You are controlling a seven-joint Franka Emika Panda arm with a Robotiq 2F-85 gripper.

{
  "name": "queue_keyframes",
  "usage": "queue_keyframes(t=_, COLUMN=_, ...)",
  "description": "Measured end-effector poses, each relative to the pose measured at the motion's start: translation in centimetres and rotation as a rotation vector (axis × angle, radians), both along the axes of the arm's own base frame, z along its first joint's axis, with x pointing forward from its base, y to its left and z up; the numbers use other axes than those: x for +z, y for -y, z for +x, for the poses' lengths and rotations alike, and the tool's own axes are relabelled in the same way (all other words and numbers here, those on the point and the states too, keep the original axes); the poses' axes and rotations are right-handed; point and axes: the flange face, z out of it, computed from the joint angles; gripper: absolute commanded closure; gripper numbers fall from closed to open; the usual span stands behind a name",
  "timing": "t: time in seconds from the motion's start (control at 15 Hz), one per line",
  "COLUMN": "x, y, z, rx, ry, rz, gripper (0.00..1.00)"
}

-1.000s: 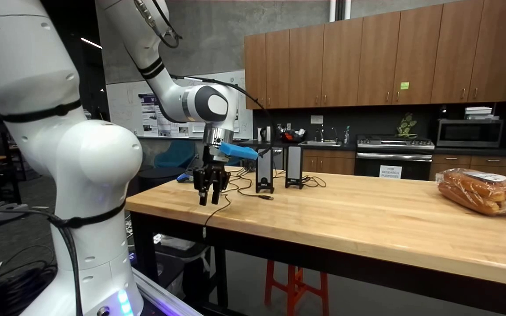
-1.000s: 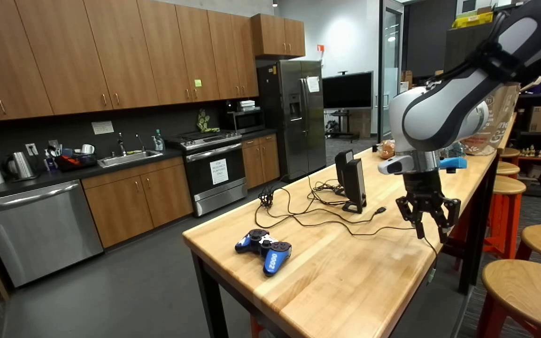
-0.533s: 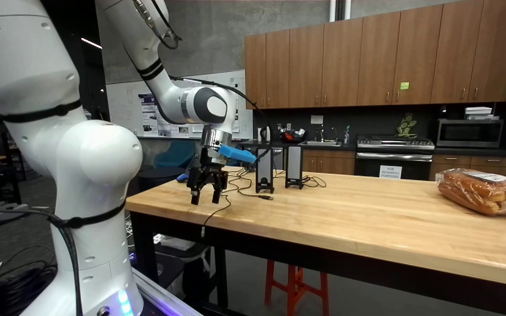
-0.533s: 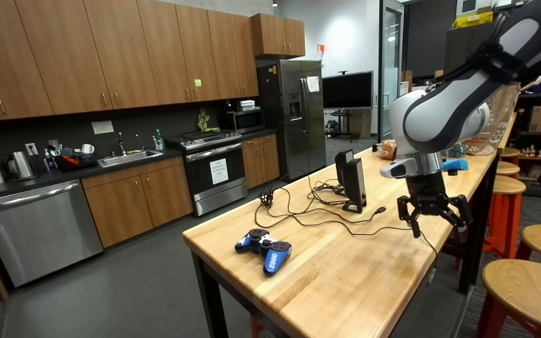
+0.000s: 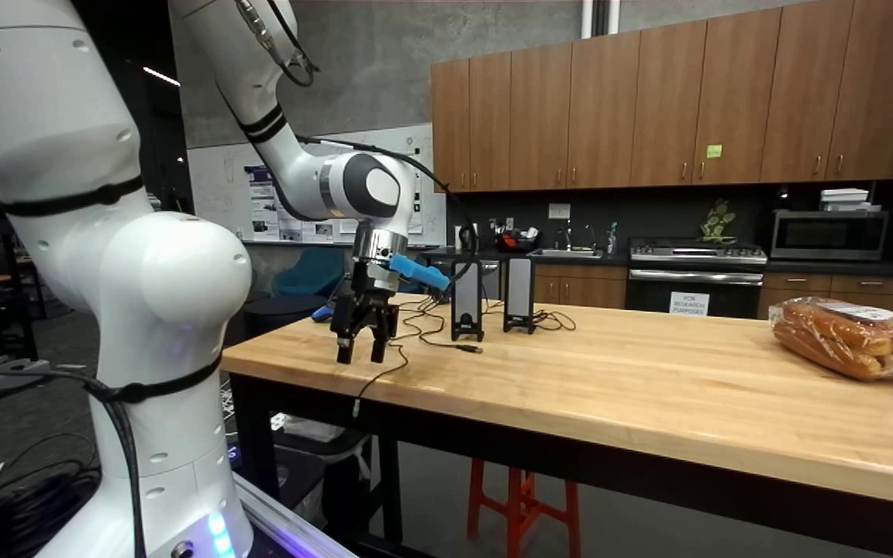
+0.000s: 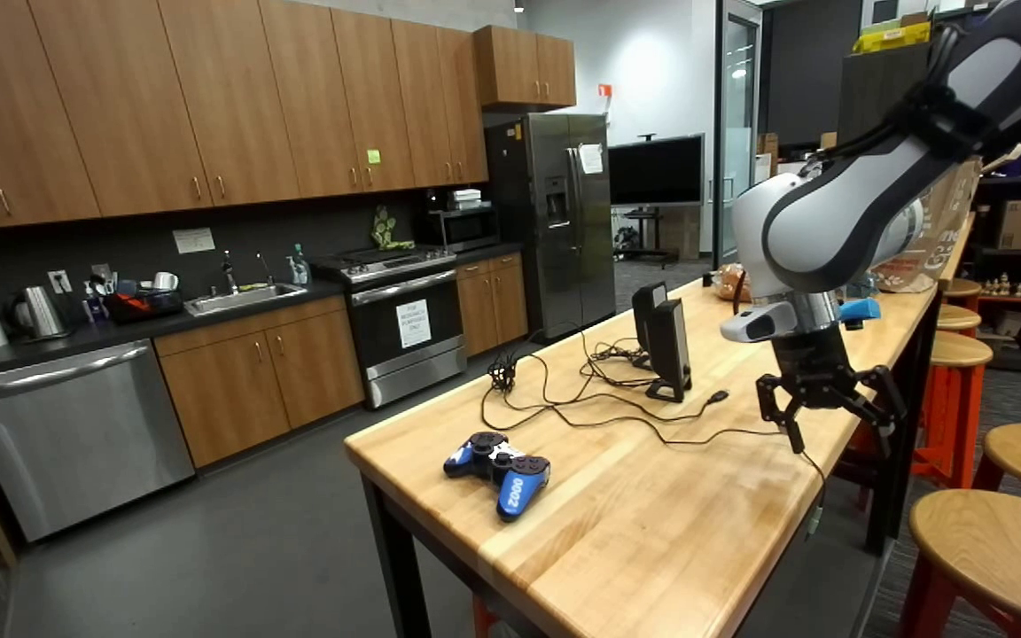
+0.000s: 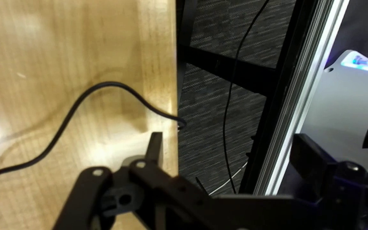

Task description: Move the usb and the aux jack and place them in front of the speaker on the left

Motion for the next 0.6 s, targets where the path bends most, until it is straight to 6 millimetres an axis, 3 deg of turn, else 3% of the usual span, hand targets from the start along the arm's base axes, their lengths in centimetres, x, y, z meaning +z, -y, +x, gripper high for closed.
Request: queue_keyframes(t=0.6, x=-0.49, y=-0.18, z=-0.43, rx=0.078, ry=-0.042, rz=0.002, gripper=0.0)
